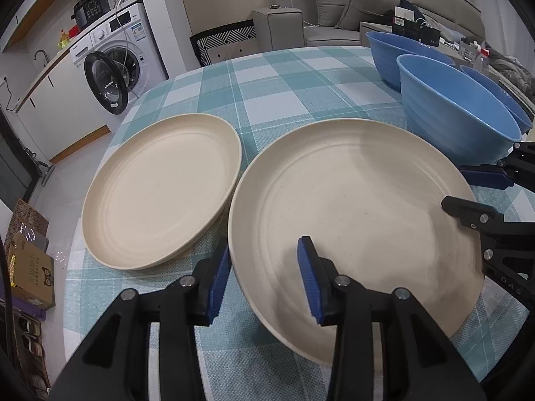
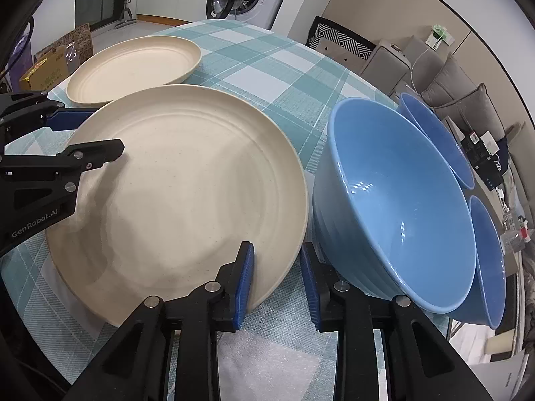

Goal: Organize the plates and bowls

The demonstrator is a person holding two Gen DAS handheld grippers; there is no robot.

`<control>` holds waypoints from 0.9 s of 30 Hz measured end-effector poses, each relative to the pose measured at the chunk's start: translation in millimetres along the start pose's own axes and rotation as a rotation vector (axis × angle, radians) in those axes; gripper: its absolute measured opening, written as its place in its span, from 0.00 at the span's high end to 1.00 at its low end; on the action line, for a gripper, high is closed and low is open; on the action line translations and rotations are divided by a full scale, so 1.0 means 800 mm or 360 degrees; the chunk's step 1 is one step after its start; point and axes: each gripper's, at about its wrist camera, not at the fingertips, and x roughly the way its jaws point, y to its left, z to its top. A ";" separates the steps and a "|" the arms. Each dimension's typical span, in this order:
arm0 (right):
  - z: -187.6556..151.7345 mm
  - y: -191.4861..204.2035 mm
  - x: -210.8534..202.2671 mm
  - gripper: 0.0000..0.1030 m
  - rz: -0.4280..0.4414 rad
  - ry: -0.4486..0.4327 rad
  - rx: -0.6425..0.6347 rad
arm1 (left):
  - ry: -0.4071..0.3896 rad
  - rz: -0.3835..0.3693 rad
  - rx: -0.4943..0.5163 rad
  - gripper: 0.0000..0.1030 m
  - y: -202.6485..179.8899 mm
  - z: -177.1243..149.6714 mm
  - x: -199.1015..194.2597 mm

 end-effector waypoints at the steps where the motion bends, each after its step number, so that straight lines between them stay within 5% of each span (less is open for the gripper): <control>1: 0.000 0.000 0.000 0.70 0.0006 0.0000 0.0002 | 0.0000 -0.0002 0.0004 0.60 0.000 0.000 0.000; 4: -0.001 0.002 -0.003 0.65 0.0032 -0.0006 -0.0006 | 0.0006 -0.0022 0.0003 0.58 0.001 0.001 0.000; 12: 0.000 0.003 -0.023 0.30 0.0112 -0.0079 -0.0010 | -0.0016 -0.0103 -0.0072 0.43 0.017 0.005 -0.016; 17: 0.002 0.004 -0.031 0.23 0.0170 -0.0108 0.0000 | -0.0067 -0.0153 -0.0129 0.34 0.030 0.010 -0.034; 19: 0.003 0.003 -0.034 0.22 0.0228 -0.0124 0.0008 | -0.0101 -0.0158 -0.0154 0.20 0.036 0.012 -0.043; 24: 0.007 0.004 -0.044 0.10 0.0349 -0.0188 0.0035 | -0.0148 -0.0150 -0.0204 0.05 0.050 0.015 -0.057; 27: 0.008 0.008 -0.043 0.04 0.0403 -0.0199 0.0040 | -0.0153 -0.0130 -0.0241 0.02 0.060 0.015 -0.059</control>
